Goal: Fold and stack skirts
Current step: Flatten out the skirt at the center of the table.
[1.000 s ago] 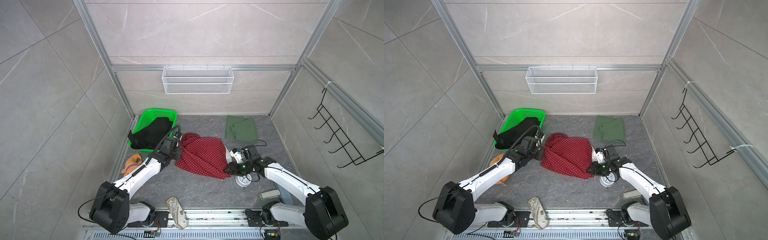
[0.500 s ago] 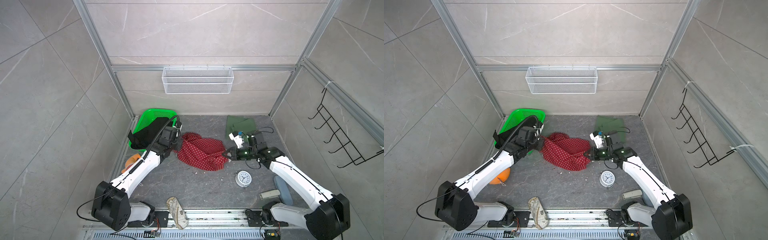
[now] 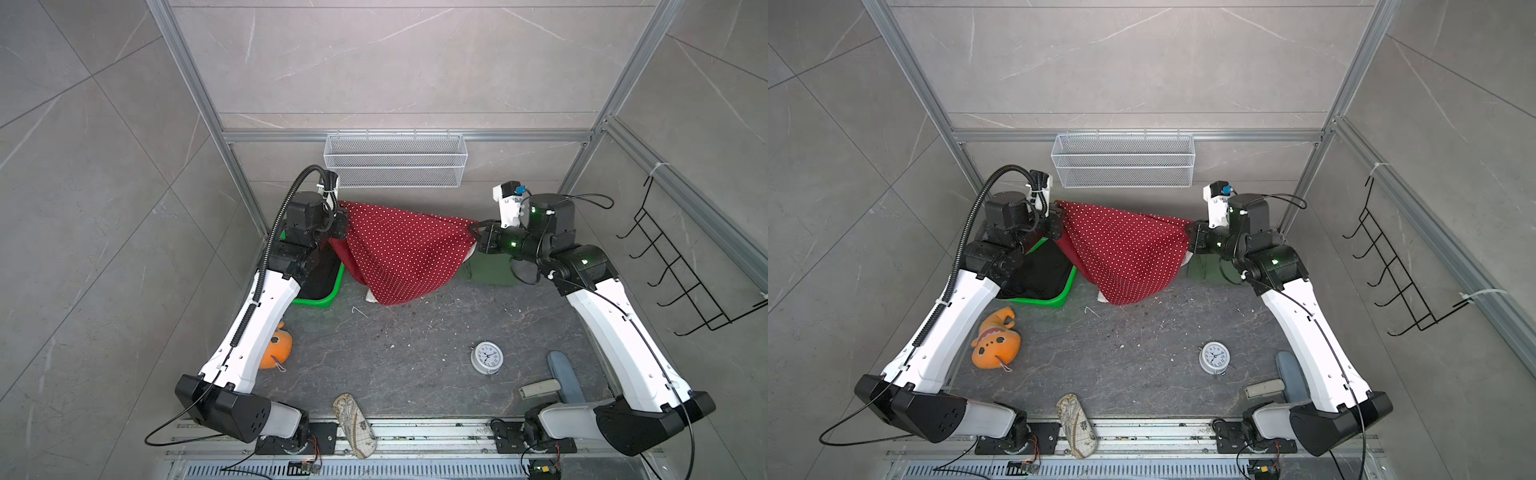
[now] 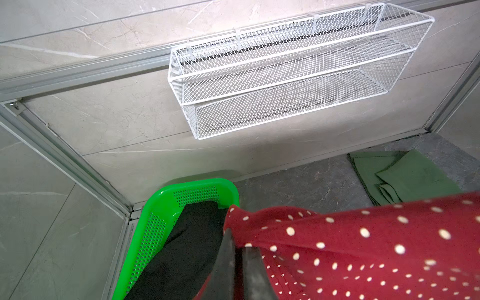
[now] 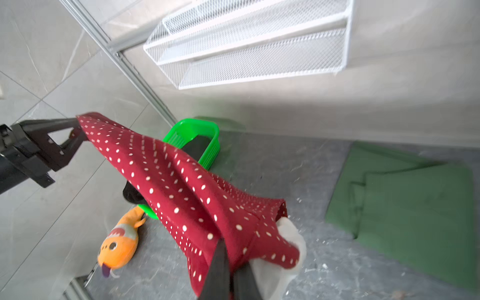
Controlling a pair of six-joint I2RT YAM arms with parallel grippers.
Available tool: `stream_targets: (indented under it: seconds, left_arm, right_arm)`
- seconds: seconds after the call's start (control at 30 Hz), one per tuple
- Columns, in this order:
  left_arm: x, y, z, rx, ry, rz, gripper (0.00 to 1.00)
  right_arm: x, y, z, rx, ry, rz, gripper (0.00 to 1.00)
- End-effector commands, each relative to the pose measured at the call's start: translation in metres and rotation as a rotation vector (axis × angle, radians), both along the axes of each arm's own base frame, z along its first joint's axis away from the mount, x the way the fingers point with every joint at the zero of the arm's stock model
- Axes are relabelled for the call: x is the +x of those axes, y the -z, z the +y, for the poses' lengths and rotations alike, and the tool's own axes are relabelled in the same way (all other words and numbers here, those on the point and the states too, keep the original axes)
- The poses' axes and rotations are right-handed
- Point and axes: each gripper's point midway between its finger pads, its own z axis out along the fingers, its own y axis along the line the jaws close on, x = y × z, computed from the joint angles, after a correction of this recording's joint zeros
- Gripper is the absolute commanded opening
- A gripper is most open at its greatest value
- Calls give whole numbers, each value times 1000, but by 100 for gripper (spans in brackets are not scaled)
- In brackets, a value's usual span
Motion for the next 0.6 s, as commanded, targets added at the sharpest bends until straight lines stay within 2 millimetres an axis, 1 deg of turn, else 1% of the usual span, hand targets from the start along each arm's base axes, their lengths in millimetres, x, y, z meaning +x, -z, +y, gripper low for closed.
stream_targets:
  seconds: [0.0,0.13,0.23,0.27,0.33,0.37,0.43,0.53,0.57]
  left_arm:
    - [-4,32,-26,-6,150,82,0]
    - [-12,73,-47,-56,253,149,0]
    - [-14,102,-52,-69,272,213,6]
    - [-16,111,-53,-74,273,233,10]
    - [-16,121,-54,-82,271,246,19]
    - [-17,124,-54,-87,270,251,26]
    - [-18,129,-54,-95,271,257,35]
    - [-20,129,-54,-101,273,258,58]
    - [-20,129,-53,-102,271,257,62]
  right_arm:
    - [-3,12,3,-44,-40,35,0]
    - [-8,41,19,-18,-130,102,0]
    - [-10,67,28,-12,-172,163,0]
    - [-10,76,30,-11,-179,184,0]
    - [-11,93,37,-6,-204,222,0]
    - [-12,102,41,-2,-216,245,0]
    - [-13,119,52,10,-242,283,0]
    - [-16,142,71,20,-279,335,0]
    - [-17,149,78,19,-294,352,0]
